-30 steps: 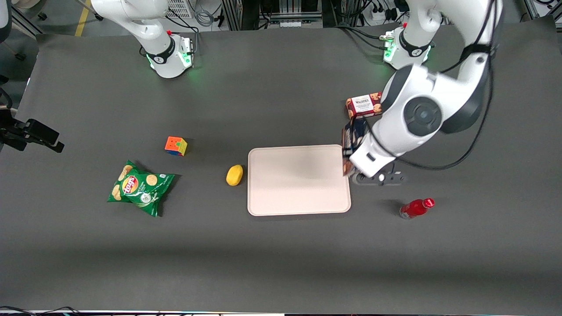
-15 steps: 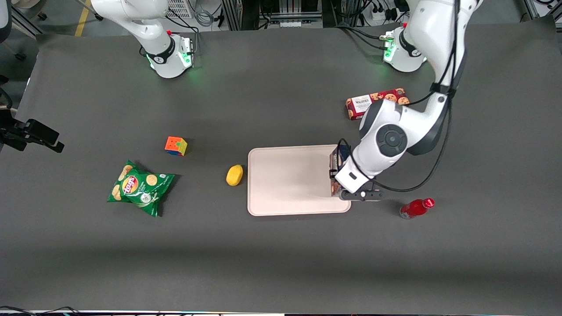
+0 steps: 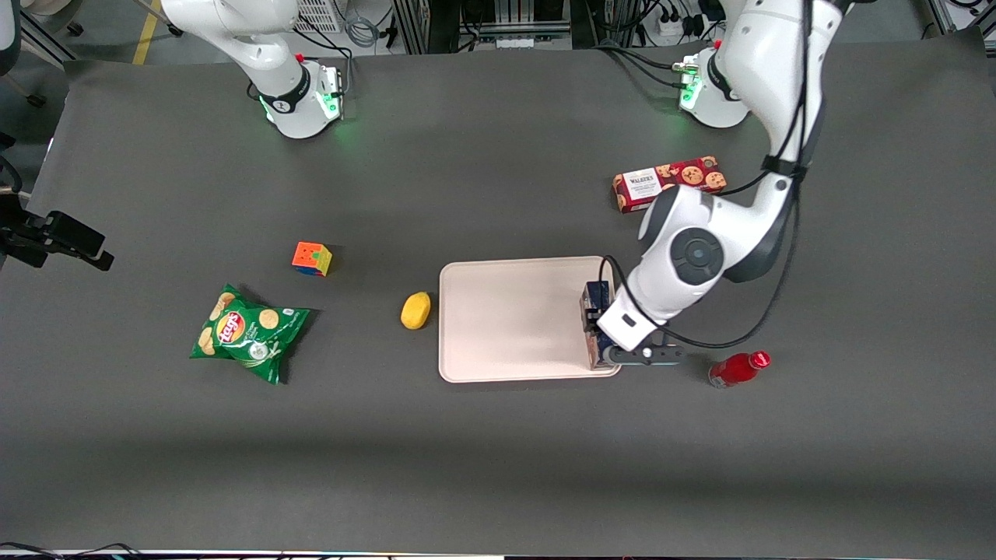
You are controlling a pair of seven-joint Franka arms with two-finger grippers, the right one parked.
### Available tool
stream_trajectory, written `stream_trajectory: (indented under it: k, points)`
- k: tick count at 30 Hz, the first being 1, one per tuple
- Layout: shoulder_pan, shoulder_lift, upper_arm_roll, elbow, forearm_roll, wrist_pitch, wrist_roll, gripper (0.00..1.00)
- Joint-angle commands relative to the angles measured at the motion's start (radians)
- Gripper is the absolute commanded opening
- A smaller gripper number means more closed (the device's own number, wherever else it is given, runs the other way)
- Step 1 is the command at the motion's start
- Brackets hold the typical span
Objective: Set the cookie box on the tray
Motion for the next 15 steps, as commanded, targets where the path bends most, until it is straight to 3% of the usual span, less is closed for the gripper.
stream_trajectory:
  k: [1, 9, 15]
  points:
    - [0.007, -0.160, 0.051, 0.019, 0.044, -0.180, -0.006, 1.00]
    - [0.014, -0.303, 0.163, 0.137, 0.134, -0.489, 0.014, 1.00]
    - [0.028, -0.367, 0.193, 0.162, 0.197, -0.644, 0.109, 1.00]
